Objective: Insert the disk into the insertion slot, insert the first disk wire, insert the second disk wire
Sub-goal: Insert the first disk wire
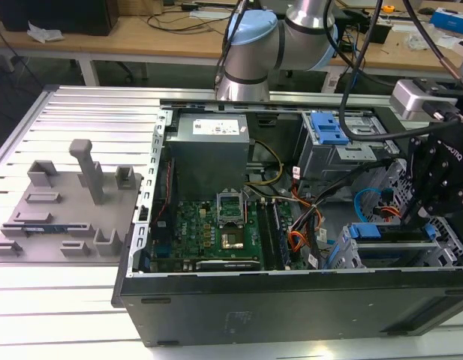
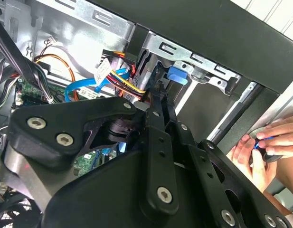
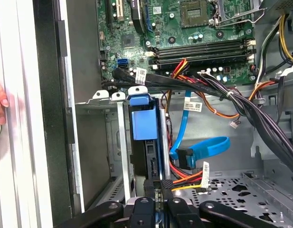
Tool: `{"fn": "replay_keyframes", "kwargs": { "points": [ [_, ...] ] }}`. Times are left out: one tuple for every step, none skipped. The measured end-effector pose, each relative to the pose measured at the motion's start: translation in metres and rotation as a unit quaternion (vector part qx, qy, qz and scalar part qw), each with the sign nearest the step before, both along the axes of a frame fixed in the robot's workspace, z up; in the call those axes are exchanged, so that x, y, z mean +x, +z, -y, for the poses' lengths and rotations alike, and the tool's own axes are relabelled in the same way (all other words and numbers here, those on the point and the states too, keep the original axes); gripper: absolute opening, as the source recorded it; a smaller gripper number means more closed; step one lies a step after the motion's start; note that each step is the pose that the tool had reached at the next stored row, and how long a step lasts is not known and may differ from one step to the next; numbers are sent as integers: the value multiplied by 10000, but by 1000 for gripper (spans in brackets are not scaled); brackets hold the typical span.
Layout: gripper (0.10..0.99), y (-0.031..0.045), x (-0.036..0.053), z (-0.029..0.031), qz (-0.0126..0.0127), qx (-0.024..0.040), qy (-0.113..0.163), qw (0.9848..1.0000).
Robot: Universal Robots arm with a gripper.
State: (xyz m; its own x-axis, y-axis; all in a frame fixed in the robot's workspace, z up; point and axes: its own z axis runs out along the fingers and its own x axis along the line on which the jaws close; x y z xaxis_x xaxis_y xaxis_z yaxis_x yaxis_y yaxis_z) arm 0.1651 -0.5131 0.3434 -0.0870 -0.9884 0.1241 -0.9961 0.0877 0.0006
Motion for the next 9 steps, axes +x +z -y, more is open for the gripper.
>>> {"fn": "replay_keyframes", "kwargs": {
  "points": [
    [165,-6,0,0,0,2,0,10000],
    [165,-17,0,0,0,1,0,10000],
    [165,-21,0,0,-1,0,0,10000],
    [165,-26,0,0,-2,-1,0,10000],
    [165,-34,0,1,-5,-1,-1,10000],
    [165,-49,4,0,-14,2,1,10000],
    [165,-65,7,0,-27,-1,2,10000],
    [165,-83,8,0,-40,-5,4,10000],
    [165,-94,9,0,-43,-7,5,10000]
  ]
}}
